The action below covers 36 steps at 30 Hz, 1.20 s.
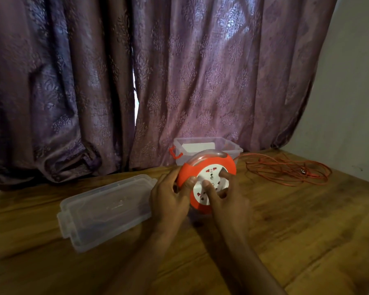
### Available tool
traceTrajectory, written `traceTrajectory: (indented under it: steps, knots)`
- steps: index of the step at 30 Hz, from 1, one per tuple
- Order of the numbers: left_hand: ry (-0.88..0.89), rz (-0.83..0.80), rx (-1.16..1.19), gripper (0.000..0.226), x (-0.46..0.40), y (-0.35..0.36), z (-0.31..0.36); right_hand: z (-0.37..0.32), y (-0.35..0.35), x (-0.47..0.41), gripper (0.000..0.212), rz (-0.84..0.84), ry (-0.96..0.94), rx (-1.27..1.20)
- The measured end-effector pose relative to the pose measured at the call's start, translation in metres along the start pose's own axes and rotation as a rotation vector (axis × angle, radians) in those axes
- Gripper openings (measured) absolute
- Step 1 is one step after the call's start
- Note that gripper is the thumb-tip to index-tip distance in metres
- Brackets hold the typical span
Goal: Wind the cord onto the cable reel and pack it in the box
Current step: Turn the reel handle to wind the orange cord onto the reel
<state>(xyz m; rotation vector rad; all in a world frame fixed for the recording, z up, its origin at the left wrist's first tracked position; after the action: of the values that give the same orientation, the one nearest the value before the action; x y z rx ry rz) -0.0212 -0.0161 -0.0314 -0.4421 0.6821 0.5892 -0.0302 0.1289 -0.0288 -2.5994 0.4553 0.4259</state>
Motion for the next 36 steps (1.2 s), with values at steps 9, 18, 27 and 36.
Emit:
traceTrajectory:
  steps: [9, 18, 27, 36]
  knots:
    - [-0.040, 0.069, 0.004, 0.049, -0.011, -0.013, -0.006, -0.023, 0.006, 0.012, 0.060, -0.037, -0.418, 0.267]
    - [0.019, 0.031, 0.011, 0.050, -0.017, -0.017, 0.000, -0.025, 0.005, 0.014, 0.082, -0.135, -0.353, 0.447]
    - [0.025, 0.018, 0.006, 0.054, -0.011, -0.012, 0.000, -0.014, 0.005, 0.007, 0.061, -0.033, -0.298, 0.363]
    - [0.004, 0.043, 0.033, 0.047, -0.009, -0.012, -0.007, -0.007, -0.001, 0.002, 0.054, 0.055, -0.239, 0.113]
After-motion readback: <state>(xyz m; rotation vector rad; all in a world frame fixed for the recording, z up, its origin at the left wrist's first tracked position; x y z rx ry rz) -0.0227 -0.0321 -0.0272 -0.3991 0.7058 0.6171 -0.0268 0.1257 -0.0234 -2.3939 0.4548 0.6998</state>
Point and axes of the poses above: each hand's wrist, its own x-axis away from the middle knuckle, its own y-axis out of the palm, z = x × y, the point moved 3 cm from there along -x, towards the middle knuckle, and after that the axes turned 8 degrees about y, right-handed, at the moved point
